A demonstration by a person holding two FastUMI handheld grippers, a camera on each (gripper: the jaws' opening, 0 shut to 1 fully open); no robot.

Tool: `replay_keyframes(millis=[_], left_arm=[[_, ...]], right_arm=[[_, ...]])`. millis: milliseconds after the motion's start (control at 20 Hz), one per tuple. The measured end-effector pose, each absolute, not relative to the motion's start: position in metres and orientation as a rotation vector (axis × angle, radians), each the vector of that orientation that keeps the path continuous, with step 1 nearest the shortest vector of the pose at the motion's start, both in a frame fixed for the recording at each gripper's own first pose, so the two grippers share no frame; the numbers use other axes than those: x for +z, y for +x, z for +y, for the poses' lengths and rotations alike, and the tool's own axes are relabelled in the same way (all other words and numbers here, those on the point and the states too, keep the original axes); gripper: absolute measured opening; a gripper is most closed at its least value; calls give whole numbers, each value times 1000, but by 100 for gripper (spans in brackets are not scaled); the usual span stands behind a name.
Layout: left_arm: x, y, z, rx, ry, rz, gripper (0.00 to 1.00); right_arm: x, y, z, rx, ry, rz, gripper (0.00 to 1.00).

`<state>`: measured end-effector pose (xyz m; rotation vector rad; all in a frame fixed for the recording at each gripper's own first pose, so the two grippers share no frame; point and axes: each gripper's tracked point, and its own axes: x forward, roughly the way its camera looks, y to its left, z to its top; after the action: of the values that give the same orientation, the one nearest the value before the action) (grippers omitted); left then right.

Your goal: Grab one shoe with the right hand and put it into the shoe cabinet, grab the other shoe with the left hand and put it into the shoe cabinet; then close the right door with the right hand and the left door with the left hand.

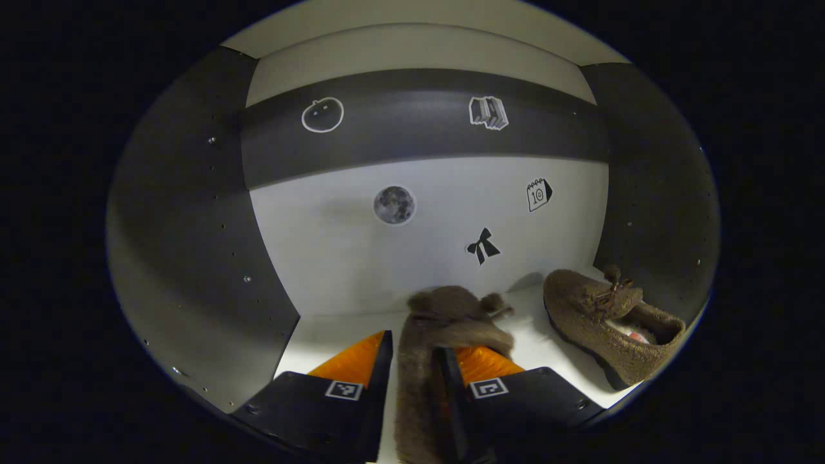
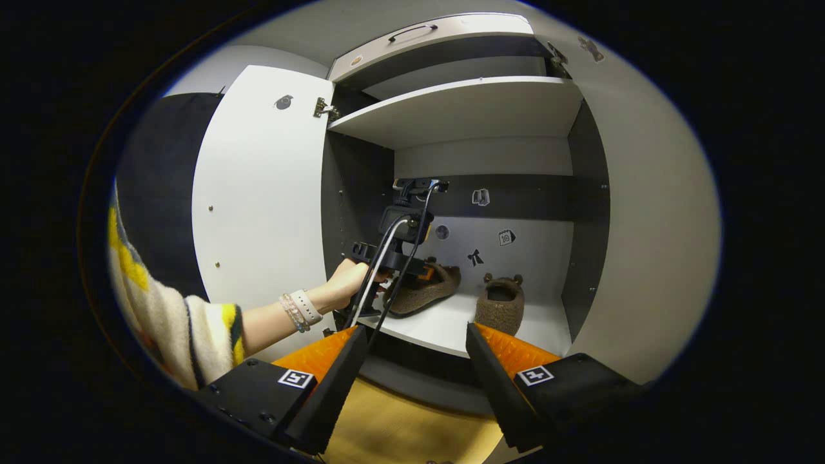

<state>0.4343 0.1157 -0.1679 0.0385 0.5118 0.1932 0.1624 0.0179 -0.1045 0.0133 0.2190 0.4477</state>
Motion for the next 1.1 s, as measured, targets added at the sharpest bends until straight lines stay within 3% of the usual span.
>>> replay_keyframes(millis=[100,250,300,550,900,1100], left_arm=[[-165,423,122,206,18,509,55],[-148,401,125,213,18,483,94],[-138,391,124,211,30,464,98],[-73,326,91,152,33,321,98],[0,178,42,44,-47,167,100],[25,95,21,-28,-78,138,96]], right_arm=[[-103,161,18,446,12,214,98],[-98,156,20,444,21,207,98],[-96,154,22,446,27,201,98],[-86,143,26,425,11,175,98],[-52,106,15,326,-15,108,98],[-17,66,10,288,-27,42,98]])
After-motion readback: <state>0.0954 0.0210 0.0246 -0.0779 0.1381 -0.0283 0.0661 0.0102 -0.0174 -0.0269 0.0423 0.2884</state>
